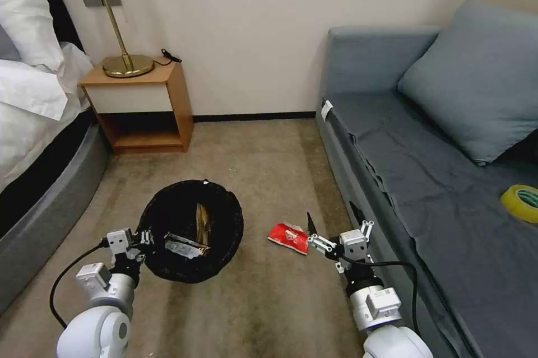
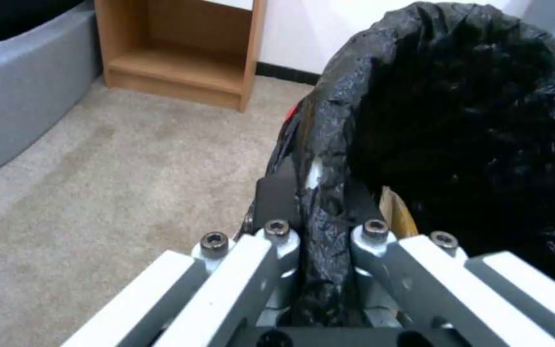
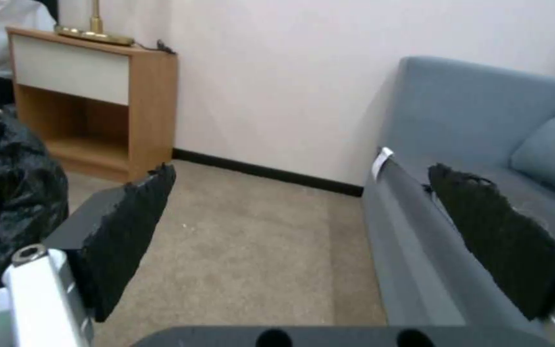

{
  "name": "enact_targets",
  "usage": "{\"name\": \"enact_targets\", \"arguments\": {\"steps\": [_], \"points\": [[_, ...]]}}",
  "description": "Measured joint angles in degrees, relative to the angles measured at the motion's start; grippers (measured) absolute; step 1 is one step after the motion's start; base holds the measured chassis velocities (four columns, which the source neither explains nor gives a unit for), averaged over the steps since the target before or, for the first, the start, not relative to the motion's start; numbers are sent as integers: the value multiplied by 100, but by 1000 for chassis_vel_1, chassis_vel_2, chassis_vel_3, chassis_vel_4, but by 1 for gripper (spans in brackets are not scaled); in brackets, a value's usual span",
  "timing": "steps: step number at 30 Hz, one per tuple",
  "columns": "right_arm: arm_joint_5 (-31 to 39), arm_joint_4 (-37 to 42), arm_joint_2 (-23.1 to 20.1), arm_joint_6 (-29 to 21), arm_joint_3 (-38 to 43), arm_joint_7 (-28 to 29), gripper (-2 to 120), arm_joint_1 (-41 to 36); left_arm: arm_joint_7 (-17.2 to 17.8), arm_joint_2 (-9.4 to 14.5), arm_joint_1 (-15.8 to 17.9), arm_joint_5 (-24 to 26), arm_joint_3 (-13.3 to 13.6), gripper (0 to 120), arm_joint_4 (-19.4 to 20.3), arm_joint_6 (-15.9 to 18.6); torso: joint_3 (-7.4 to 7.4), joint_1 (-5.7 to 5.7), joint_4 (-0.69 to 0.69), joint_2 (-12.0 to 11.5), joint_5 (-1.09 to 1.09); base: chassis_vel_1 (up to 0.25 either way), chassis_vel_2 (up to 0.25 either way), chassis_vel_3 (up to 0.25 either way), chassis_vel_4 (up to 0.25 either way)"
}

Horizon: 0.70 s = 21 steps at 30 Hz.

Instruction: Pick up the trash bin, then pick up the garbage on the floor and place it into the trash bin.

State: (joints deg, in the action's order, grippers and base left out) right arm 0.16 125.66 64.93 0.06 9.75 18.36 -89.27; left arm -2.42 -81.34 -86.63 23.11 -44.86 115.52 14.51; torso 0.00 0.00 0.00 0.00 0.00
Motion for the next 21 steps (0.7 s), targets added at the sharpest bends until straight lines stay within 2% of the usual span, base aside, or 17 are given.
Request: {"name": "enact_targets", "arguments": {"steps": [21], "points": [[8, -26, -57, 9, -81, -19, 100, 23, -11, -37, -43, -10, -33, 4, 15, -25, 0, 0, 0, 0, 0, 0, 0, 0, 0]]}}
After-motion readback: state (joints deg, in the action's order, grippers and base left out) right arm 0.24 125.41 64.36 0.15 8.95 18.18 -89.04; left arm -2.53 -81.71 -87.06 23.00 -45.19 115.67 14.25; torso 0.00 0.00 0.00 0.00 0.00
